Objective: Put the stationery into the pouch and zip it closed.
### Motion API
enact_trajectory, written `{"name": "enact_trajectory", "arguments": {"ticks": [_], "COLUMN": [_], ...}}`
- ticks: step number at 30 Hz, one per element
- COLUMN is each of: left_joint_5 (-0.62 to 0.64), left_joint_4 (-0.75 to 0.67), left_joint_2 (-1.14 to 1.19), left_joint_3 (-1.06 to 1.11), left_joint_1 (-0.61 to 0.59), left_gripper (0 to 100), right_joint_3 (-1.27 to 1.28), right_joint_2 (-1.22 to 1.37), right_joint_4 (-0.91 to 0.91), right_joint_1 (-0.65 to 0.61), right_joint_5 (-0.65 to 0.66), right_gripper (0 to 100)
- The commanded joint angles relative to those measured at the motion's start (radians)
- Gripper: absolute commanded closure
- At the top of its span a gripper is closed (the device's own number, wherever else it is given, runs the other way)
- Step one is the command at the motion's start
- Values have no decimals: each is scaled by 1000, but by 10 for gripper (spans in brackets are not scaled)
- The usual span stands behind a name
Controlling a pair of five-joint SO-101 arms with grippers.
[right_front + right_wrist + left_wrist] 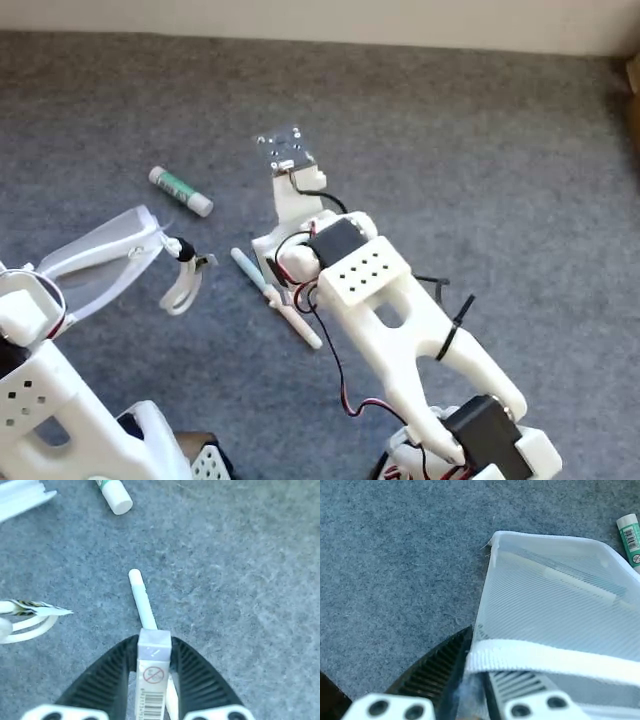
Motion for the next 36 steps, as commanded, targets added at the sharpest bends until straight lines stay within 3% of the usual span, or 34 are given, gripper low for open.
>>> {"name": "enact_trajectory", "arguments": {"ticks": [1, 14, 36], "left_joint_5": [9, 9, 9], "left_joint_4": [-21, -21, -21], "left_joint_2": [10, 10, 10], "left_joint_3": [1, 1, 1], "left_joint_1": [-10, -10, -10], "left_gripper": [993, 993, 993], "right_joint_3": [-5, 562, 952], "right_joint_2": [-99, -562, -966], "right_joint_4": [-53, -662, -1201], "right_joint_1": [-8, -8, -8], "right_joint_5": [-11, -94, -110], "right_gripper": [993, 994, 994]}}
